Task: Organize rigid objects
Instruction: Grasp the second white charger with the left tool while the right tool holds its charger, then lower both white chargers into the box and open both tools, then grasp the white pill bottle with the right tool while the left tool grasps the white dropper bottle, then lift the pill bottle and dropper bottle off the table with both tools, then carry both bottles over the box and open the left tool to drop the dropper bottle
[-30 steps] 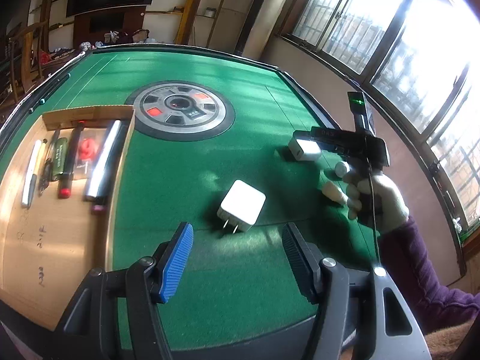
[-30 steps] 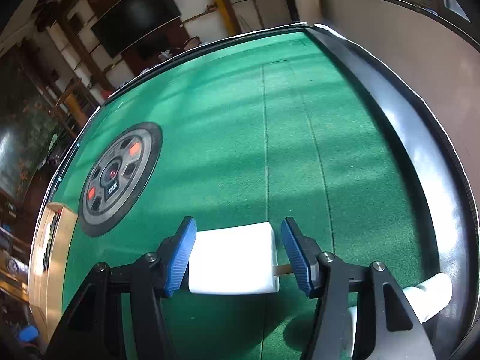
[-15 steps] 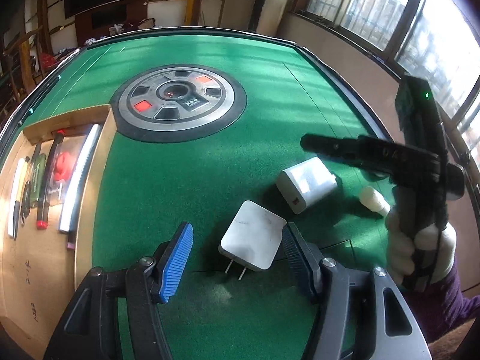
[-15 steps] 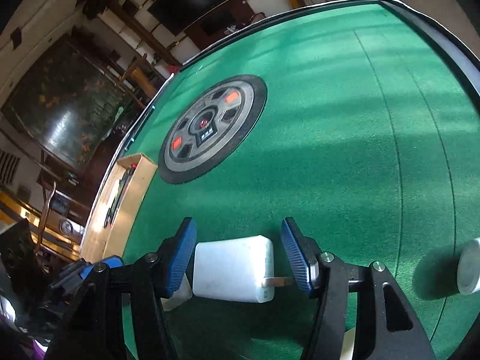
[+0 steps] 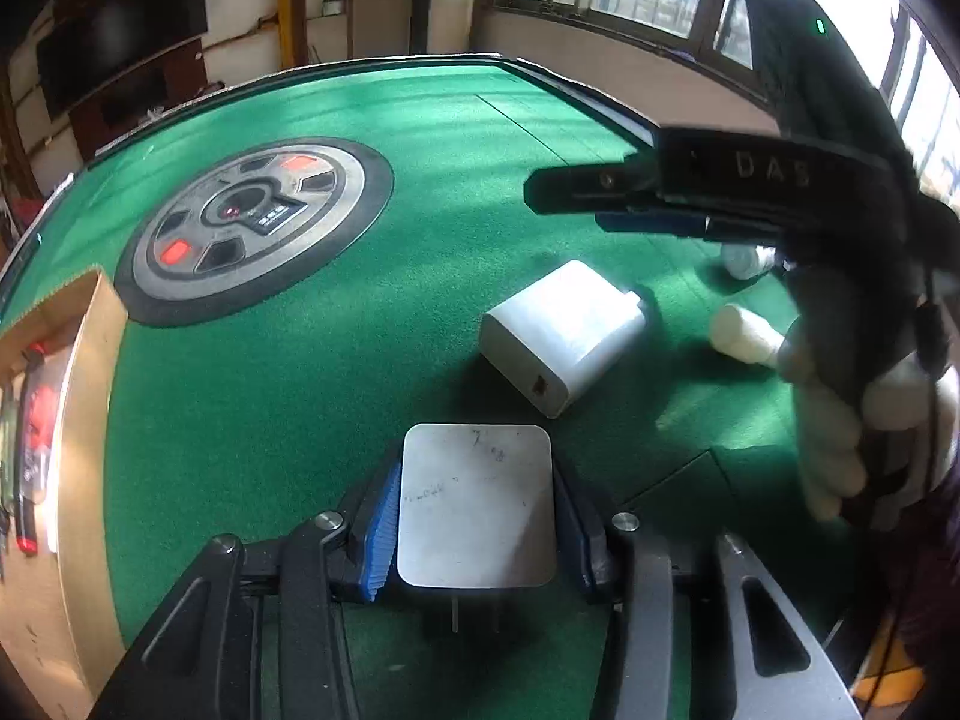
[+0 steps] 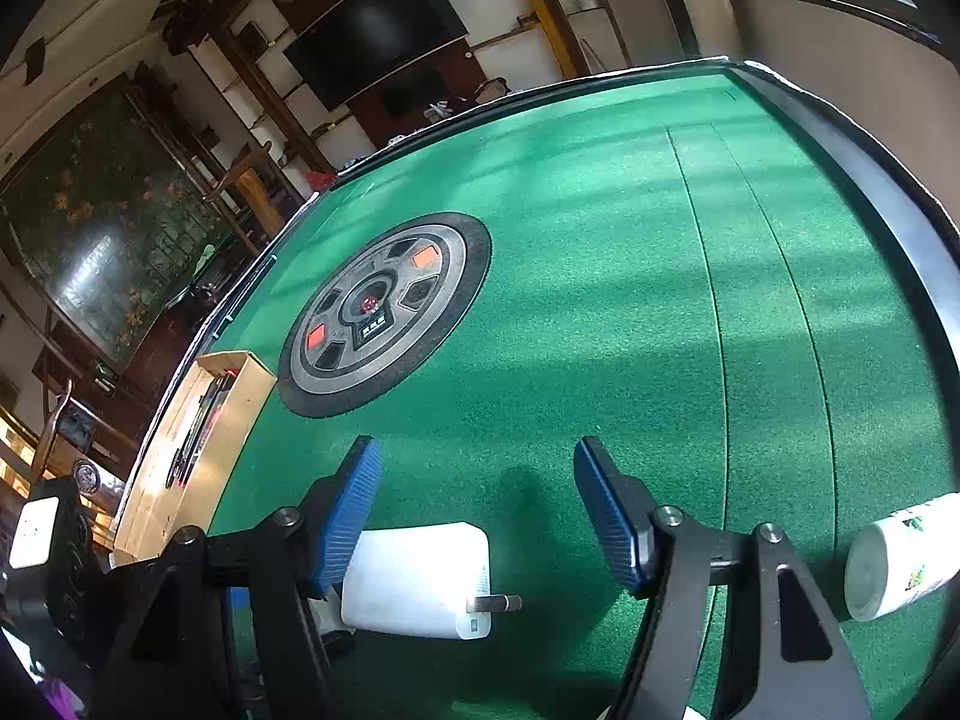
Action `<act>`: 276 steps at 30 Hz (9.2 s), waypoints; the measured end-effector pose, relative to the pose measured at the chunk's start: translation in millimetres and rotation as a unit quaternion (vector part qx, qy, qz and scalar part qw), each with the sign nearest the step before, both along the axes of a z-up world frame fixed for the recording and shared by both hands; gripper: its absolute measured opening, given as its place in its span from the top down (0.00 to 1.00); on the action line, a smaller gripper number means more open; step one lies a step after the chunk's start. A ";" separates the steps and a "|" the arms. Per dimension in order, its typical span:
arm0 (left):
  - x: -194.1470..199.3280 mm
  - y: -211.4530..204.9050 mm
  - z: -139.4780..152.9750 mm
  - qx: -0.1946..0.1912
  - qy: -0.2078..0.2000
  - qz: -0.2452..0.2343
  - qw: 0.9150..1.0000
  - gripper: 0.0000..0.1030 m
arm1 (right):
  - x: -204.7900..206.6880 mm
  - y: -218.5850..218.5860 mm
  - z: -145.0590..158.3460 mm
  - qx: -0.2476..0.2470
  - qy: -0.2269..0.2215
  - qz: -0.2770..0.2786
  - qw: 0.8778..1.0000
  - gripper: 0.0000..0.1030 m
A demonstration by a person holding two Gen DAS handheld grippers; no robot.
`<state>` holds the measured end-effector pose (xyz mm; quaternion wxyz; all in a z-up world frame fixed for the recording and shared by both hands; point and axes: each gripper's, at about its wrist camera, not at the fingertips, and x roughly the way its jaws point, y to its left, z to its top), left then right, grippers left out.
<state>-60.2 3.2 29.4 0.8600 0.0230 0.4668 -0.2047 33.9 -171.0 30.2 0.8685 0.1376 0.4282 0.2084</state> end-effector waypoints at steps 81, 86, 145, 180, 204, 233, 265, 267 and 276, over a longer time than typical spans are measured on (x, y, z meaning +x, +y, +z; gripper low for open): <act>-133.4 276.9 78.0 -0.188 -0.118 0.231 0.947 0.29 | -99.3 163.4 79.8 -0.119 -0.085 0.083 0.986 0.26; -116.4 213.8 67.7 -0.177 -0.089 0.150 0.969 0.29 | -103.0 9.1 67.9 -0.138 -0.049 -0.097 0.984 0.26; -79.8 -7.8 45.3 -0.063 -0.013 -0.058 0.996 0.29 | -43.6 -118.8 -13.8 -0.039 0.032 -0.238 0.970 0.67; -50.4 -54.8 13.7 0.029 -0.024 -0.044 0.998 0.74 | -49.6 -107.7 -13.1 -0.043 0.015 -0.212 0.976 0.44; -36.6 5.5 -15.2 0.011 -0.019 0.060 0.998 0.74 | -49.4 -79.2 -12.4 -0.130 0.017 -0.191 0.973 0.67; -33.1 29.4 -18.1 -0.096 0.014 0.057 0.994 0.64 | -124.6 24.1 -6.0 -0.147 0.029 -0.044 0.988 0.54; -93.2 196.3 48.2 -0.147 -0.039 0.189 0.970 0.74 | -106.2 41.0 21.1 -0.129 0.023 -0.026 0.991 0.68; -93.2 221.3 38.2 -0.152 -0.026 0.220 0.963 0.74 | -105.0 60.2 29.1 -0.120 0.017 -0.001 0.993 0.68; -83.1 244.7 -6.9 -0.126 0.025 0.261 0.957 0.74 | -104.8 176.3 47.1 -0.069 0.023 0.127 0.989 0.68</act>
